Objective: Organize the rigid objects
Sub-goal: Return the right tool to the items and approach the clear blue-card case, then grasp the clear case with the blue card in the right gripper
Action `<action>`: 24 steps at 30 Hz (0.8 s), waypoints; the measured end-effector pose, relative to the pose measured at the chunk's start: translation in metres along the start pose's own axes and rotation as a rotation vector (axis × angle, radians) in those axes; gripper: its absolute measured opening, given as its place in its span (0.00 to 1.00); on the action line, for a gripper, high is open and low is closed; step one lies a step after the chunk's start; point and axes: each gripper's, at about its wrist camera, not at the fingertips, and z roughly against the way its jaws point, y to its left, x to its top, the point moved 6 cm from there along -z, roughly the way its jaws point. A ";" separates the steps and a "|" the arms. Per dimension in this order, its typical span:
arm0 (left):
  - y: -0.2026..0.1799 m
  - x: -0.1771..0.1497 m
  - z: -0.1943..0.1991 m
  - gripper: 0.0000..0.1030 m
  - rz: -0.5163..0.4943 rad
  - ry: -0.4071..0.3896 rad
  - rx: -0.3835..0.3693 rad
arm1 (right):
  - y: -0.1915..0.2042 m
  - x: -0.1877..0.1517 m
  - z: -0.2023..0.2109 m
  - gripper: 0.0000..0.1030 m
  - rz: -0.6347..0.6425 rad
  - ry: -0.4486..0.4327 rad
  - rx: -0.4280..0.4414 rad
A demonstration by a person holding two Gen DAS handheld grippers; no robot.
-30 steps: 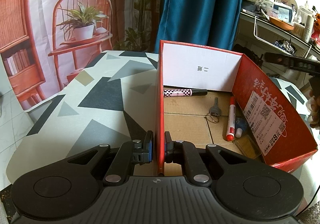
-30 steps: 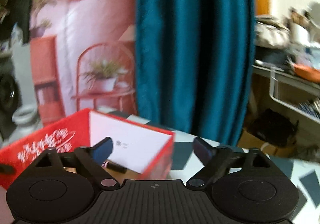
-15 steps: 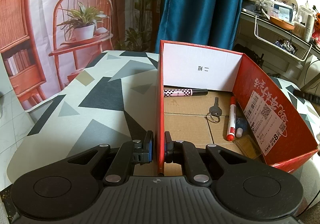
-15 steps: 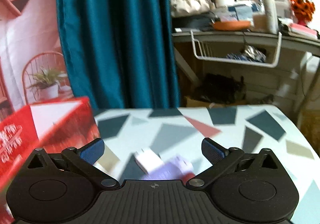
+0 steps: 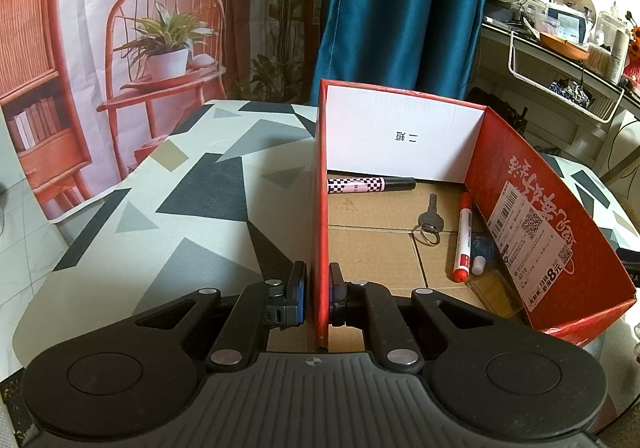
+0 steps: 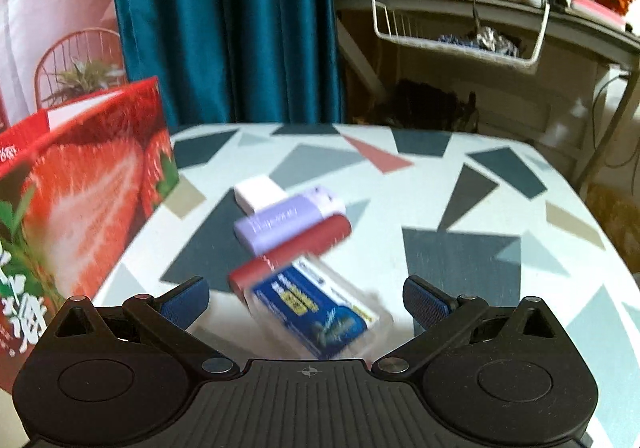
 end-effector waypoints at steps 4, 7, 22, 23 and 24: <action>0.000 0.000 0.000 0.11 0.000 0.000 0.000 | 0.001 -0.006 -0.005 0.99 0.008 0.045 0.013; 0.000 0.000 0.000 0.11 -0.001 0.000 0.001 | 0.006 -0.008 -0.007 0.98 0.024 0.054 0.012; 0.000 0.000 0.000 0.11 -0.002 0.000 0.002 | 0.056 -0.015 -0.019 0.82 0.098 0.112 0.121; 0.000 -0.001 -0.001 0.11 -0.001 0.000 0.002 | 0.062 -0.014 -0.020 0.80 0.114 0.112 0.121; 0.000 -0.001 -0.001 0.11 -0.001 0.000 0.002 | 0.066 -0.013 -0.022 0.76 0.125 0.114 0.123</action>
